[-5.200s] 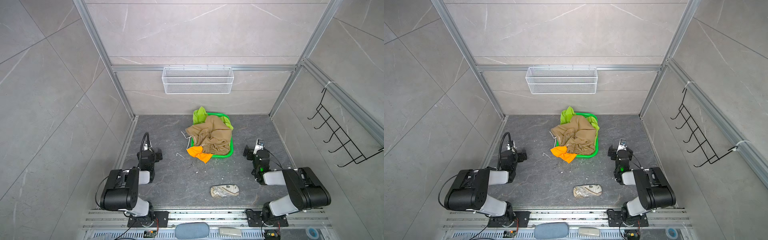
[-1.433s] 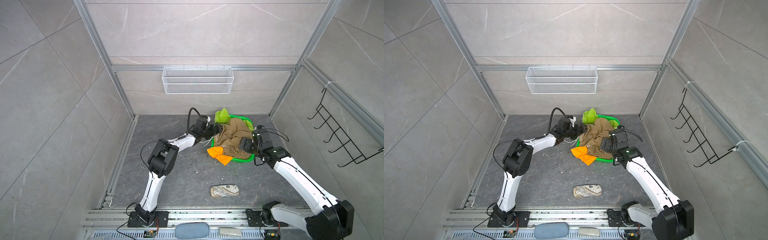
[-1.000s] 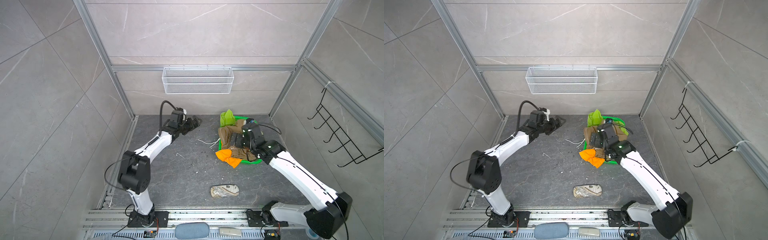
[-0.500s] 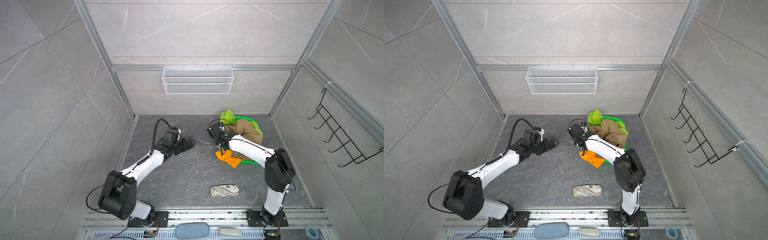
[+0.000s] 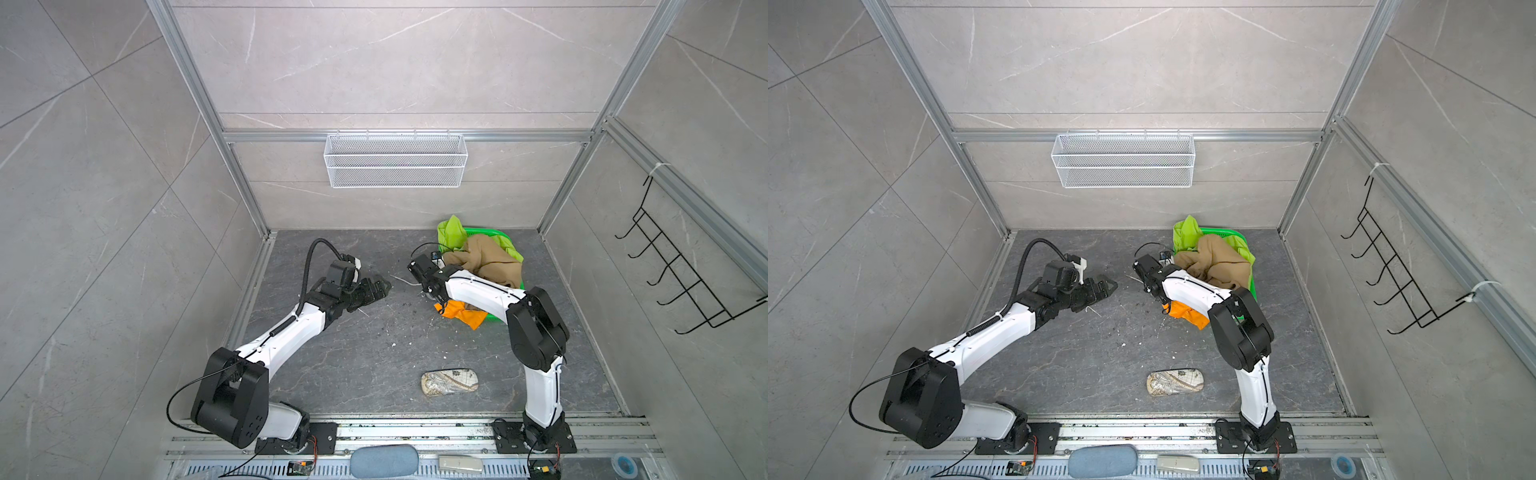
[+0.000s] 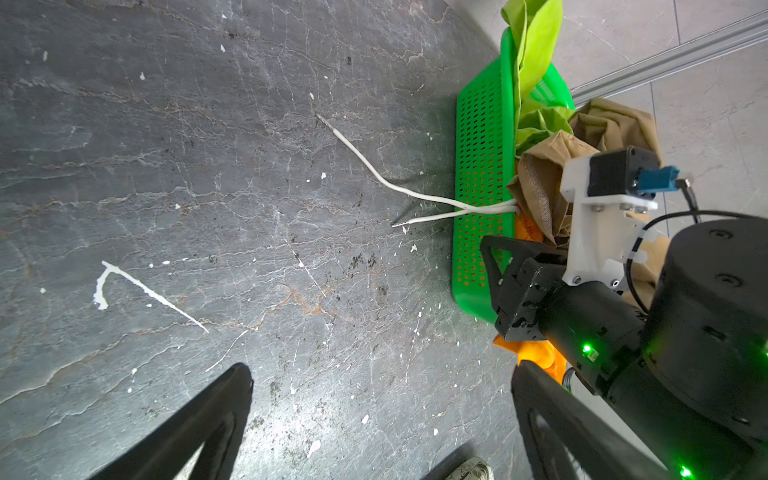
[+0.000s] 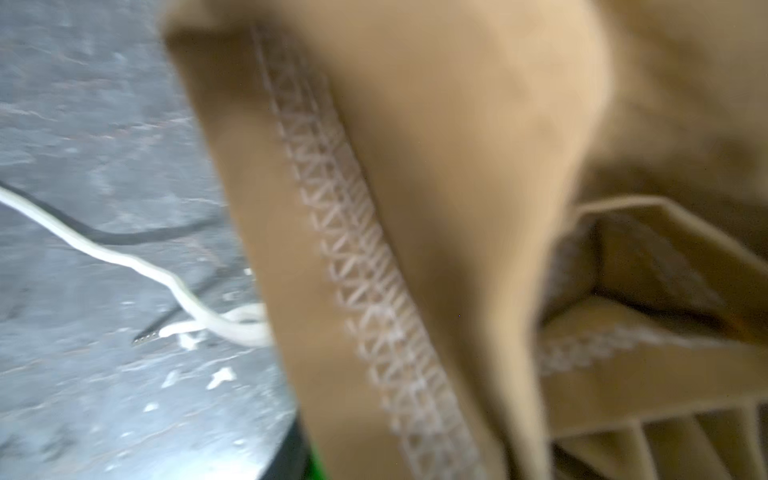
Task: Fold and stack the shorts
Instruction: 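Grasp the khaki shorts with the right gripper while the left gripper hovers nearby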
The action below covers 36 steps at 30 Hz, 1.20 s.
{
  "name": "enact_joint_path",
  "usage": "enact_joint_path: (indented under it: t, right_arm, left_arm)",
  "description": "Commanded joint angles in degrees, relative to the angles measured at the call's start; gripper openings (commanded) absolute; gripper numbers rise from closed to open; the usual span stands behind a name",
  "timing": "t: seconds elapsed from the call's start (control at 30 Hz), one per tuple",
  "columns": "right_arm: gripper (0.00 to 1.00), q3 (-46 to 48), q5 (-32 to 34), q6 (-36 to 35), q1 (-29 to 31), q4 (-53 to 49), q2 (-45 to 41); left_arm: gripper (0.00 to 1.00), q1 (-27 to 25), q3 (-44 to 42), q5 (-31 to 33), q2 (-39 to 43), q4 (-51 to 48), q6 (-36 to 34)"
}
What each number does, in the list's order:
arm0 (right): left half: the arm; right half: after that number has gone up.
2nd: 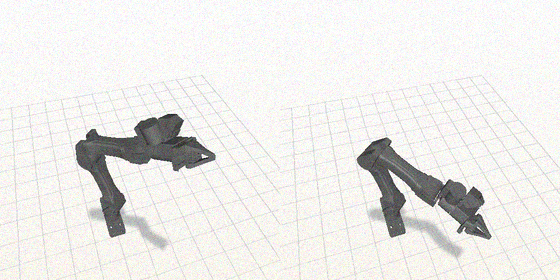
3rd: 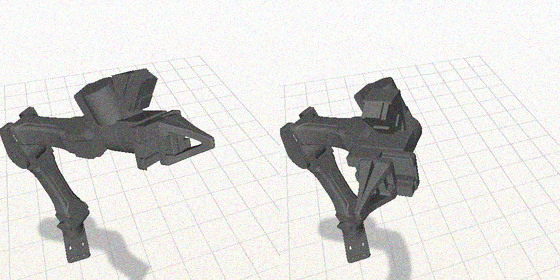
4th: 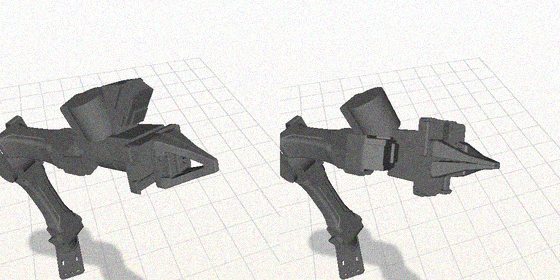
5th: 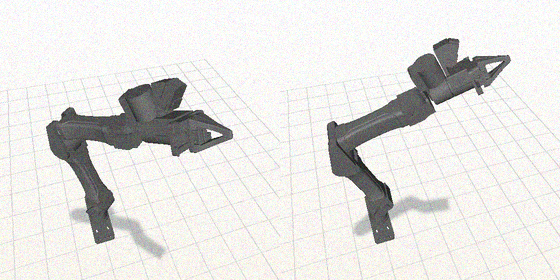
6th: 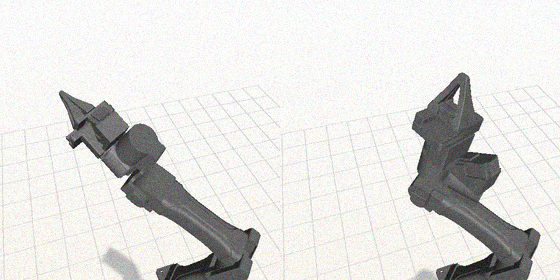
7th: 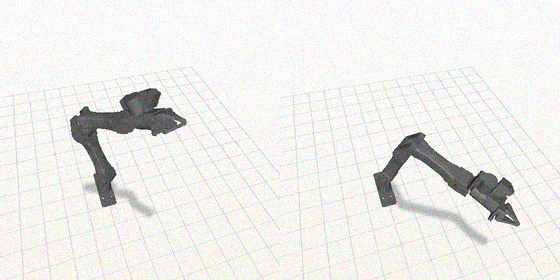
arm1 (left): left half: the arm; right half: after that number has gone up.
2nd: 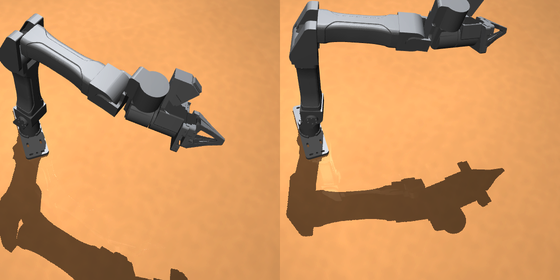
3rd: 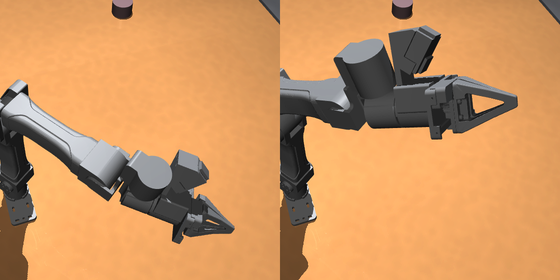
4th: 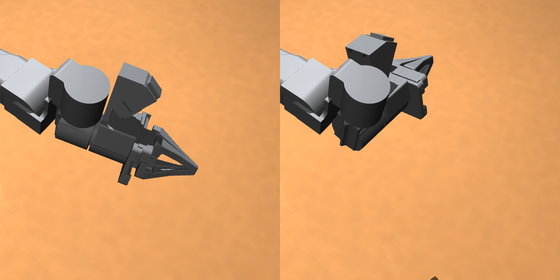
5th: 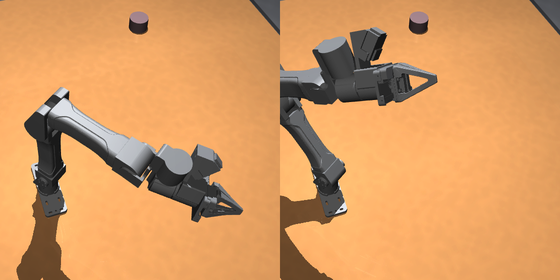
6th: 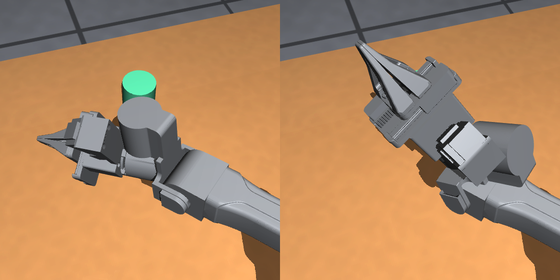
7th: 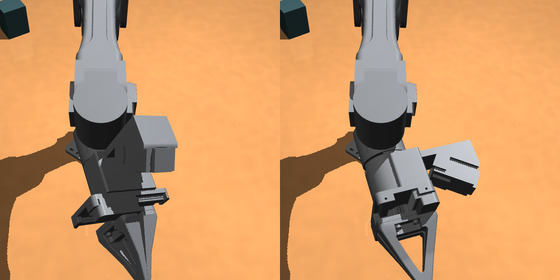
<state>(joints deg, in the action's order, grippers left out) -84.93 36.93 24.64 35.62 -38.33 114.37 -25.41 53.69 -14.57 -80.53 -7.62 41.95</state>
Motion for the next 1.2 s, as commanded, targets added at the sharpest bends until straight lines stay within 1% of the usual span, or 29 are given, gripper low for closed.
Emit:
enact_joint_path:
  t: [0.0, 0.03, 0.07, 0.1, 0.17, 0.2, 0.27, 0.33, 0.4, 0.5, 0.57, 0.7, 0.73, 0.77, 0.87, 0.97, 1.03, 1.07, 1.1, 1.17]
  right_arm:
    - [0.2, 5.81, -1.99, -7.12, -3.56, 1.07, -3.35]
    - [0.19, 7.49, -1.67, -8.48, -4.85, 2.52, -4.76]
    - [0.16, 8.47, -1.83, -9.22, -6.11, 3.19, -5.82]
    - [0.14, 9.12, -2.76, -9.77, -8.19, 3.47, -6.69]
    - [0.11, 10.41, -4.28, -11.76, -11.22, 5.52, -8.18]
    - [0.08, 11.52, -4.16, -14.06, -12.12, 7.62, -8.85]
    - [0.08, 13.59, -2.81, -18.65, -13.23, 11.55, -9.56]
    - [0.04, 14.47, -1.39, -23.2, -14.37, 14.08, -9.22]
    - [0.03, 16.07, -0.18, -27.01, -15.72, 17.58, -9.17]
    - [0.03, 19.24, -1.4, -31.62, -18.19, 23.17, -10.7]
    - [0.03, 20.57, -3.43, -32.71, -19.55, 24.74, -11.76]
    - [0.05, 20.89, -2.76, -32.22, -21.04, 24.18, -11.8]
    - [0.09, 20.54, -2.29, -31.46, -21.24, 23.27, -11.55]
    - [0.15, 20.19, -2.35, -30.81, -21.37, 22.3, -11.49]
    - [0.42, 18.13, -4.04, -28.35, -21.38, 18.53, -11.83]
    - [0.6, 15.66, -5.71, -24.12, -21.4, 14.68, -14.84]
    - [0.78, 14.98, -7.35, -20.88, -21.39, 13.24, -18.99]
    - [0.9, 14.49, -8.56, -18.51, -21.38, 12.14, -21.83]
    - [0.99, 13.8, -10.28, -15.84, -21.46, 10.78, -24.54]
    - [0.99, 13.26, -14.57, -12.0, -21.67, 9.34, -29.35]
  left_arm:
    - [1.0, 0.1, 0.51, -0.36, 1.39, 1.85, -0.67]
    - [1.0, 0.1, 0.76, -0.45, 1.18, 2.14, -0.53]
    - [1.0, 0.07, 0.92, -0.46, 0.86, 2.39, -0.47]
    - [1.0, -0.05, 1.26, -0.54, 0.49, 2.37, -0.46]
    - [1.0, -0.3, 2.02, -0.7, -0.42, 2.35, -0.47]
    - [1.0, -0.36, 2.45, -0.87, -0.9, 2.35, -0.39]
    - [1.0, -0.66, 3.16, -1.15, -1.66, 2.34, -0.19]
    - [1.0, -1.11, 3.95, -1.25, -2.32, 2.27, -0.06]
    - [1.0, -1.63, 4.97, -1.33, -2.99, 1.8, 0.17]
    - [1.0, -2.48, 7.24, -1.98, -3.91, -0.05, -0.1]
    - [1.0, -2.83, 9.11, -1.51, -4.69, -1.76, -1.2]
    - [1.0, -3.18, 12.77, -0.64, -7.4, -2.9, -1.7]
    - [1.0, -3.3, 13.98, -0.72, -8.48, -2.9, -1.91]
    - [1.0, -3.42, 14.91, -0.73, -9.42, -3.03, -2.09]
    - [1.0, -4.18, 17.93, 0.12, -12.0, -3.91, -2.76]
    - [1.0, -5.5, 19.75, 1.47, -13.11, -4.59, -3.8]
    - [1.0, -6.87, 20.71, 3.4, -13.18, -5.28, -5.63]
    - [1.0, -7.71, 21.51, 4.83, -13.31, -6.01, -7.19]
    - [1.0, -8.64, 22.65, 6.39, -13.42, -7.27, -9.05]
    - [1.0, -10.47, 24.8, 9.46, -13.81, -9.25, -12.18]
